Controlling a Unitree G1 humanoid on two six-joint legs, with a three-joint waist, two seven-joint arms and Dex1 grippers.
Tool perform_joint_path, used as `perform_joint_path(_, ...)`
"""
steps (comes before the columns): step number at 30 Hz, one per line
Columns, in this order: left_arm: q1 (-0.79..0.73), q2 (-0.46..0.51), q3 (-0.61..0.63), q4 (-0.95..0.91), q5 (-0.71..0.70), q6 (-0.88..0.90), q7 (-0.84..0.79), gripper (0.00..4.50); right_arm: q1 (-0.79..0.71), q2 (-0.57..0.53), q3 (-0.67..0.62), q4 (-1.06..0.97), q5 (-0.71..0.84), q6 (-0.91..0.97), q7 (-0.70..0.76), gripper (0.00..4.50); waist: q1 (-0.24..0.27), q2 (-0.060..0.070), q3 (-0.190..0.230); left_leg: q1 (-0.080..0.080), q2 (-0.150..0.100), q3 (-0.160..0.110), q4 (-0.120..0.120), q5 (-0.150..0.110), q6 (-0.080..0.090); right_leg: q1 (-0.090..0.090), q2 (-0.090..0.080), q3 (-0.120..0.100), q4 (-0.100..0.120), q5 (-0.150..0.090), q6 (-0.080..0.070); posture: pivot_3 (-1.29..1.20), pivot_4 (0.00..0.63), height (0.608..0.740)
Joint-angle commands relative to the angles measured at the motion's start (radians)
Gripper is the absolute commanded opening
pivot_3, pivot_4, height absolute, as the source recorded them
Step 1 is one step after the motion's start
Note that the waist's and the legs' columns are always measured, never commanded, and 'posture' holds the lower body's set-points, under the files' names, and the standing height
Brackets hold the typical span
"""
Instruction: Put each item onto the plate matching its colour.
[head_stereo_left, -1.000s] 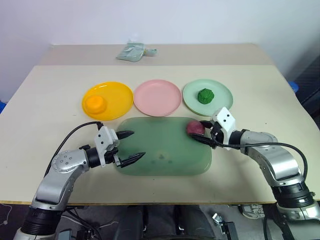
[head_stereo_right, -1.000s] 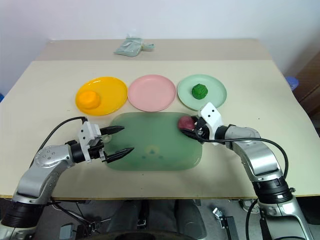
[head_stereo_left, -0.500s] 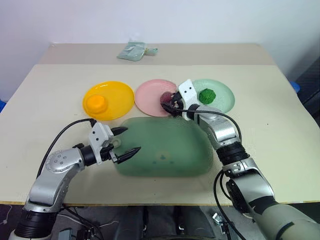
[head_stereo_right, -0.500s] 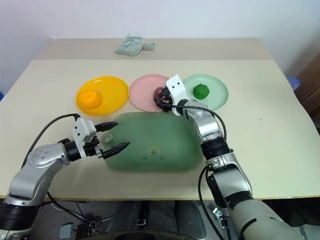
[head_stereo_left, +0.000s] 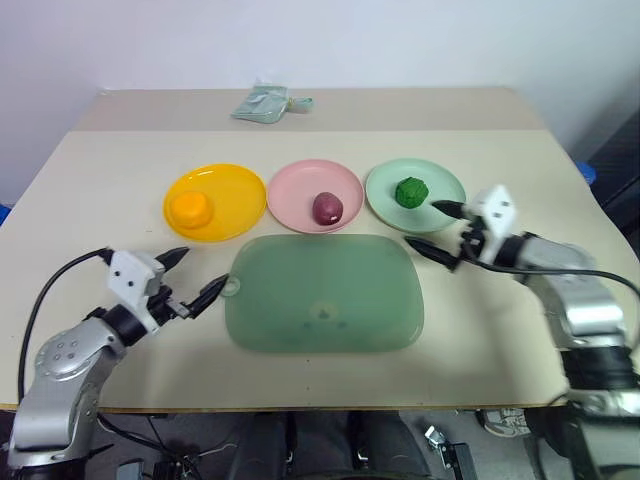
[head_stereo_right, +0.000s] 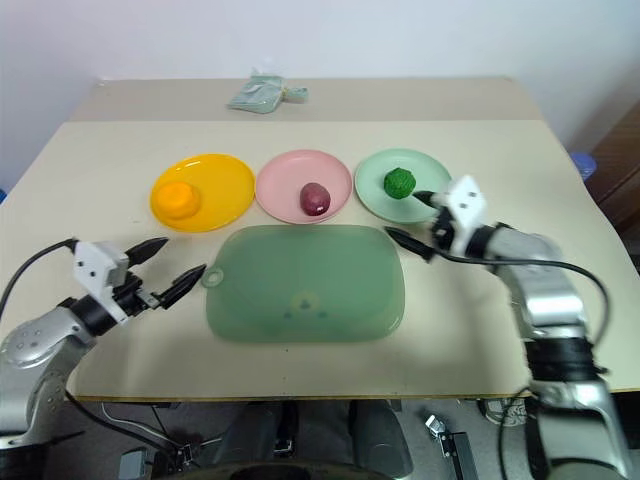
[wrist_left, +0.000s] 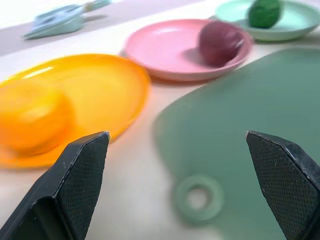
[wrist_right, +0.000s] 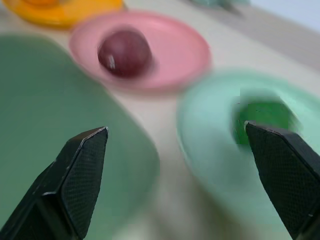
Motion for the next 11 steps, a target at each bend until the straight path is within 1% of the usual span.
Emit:
perform_joint_path(1,0.021,0.017,0.066,0.036,0.009,-0.053,-0.011,4.50,0.073,-0.050,-0.111,-0.020,0.054,-0.003,0.049,4.46,0.001,0.000,0.000,0.000,0.000,0.000,0.000,0.000,0.000,0.001,0.000,0.000,0.000,0.000,0.000,0.00,0.150,0.739)
perform_joint_path(6,0.027,0.014,0.072,0.059,0.013,-0.072,-0.004,4.50,0.118,-0.060,-0.160,0.033,0.063,-0.017,0.066,4.46,0.004,0.000,0.000,0.001,0.000,0.000,0.000,0.000,0.000,0.002,0.000,0.000,0.000,0.000,0.000,0.00,0.150,0.739)
perform_joint_path(11,0.031,0.007,0.061,-0.004,0.001,-0.032,0.024,4.50,0.111,-0.055,-0.148,0.067,0.039,-0.044,0.061,4.46,0.004,0.000,0.000,0.001,0.001,0.000,0.000,0.000,0.000,0.002,0.000,0.000,-0.001,0.000,0.000,0.00,0.150,0.739)
